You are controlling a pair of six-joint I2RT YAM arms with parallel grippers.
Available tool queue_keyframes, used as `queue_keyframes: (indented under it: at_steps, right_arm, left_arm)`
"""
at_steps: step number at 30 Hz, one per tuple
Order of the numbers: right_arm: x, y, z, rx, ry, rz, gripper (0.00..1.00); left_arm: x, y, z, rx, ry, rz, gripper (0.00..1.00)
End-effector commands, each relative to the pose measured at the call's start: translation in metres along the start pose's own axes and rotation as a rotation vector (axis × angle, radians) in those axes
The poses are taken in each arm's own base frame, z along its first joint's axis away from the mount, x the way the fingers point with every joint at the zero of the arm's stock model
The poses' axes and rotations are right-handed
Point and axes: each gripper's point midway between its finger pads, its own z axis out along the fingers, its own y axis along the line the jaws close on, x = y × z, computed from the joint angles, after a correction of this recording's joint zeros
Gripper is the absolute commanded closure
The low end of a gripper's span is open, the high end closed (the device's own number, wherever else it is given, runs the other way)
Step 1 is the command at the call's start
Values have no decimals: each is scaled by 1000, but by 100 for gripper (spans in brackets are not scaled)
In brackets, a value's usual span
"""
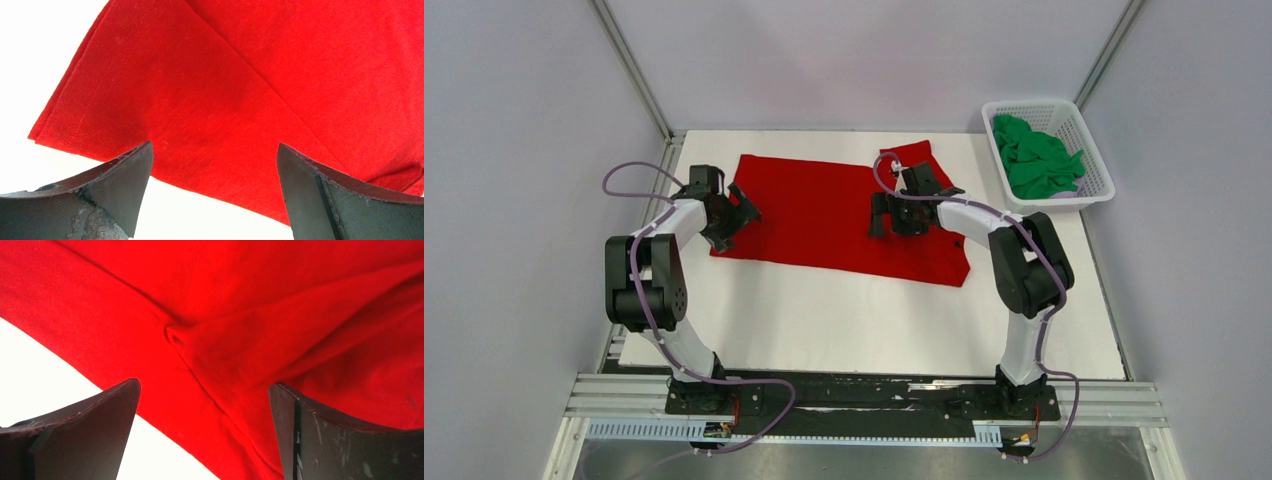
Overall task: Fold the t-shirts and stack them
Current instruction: Fold the flattened tshirt in 1/3 of the way
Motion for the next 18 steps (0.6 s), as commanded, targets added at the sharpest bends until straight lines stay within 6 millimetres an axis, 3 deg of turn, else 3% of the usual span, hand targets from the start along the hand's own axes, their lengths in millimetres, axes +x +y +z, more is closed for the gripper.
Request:
queue_keyframes:
  at_steps: [1,3,6,10,12,18]
  right_arm:
    - [-81,29,5,-92,-228,8,0]
    - [-103,33,8,-96,-284,55,0]
    - [-131,20,9,-18,-360,151,0]
    - [-140,1,-14,50,-387,237,0]
    - [-130,-5,-27,71,-376,235,0]
    - [-43,-20,-48,128,-196,251,0]
  left_arm:
    - [-20,-15,-17,47,-75,36,0]
    - [-23,-18,-18,53,-79,35,0]
    - [-30,-23,-18,65,-101,34,0]
    - [-38,-30,-15,77,-114,25,0]
    - [-40,-36,-12,95,-110,29,0]
    - [-36,-40,11,104,-65,43,0]
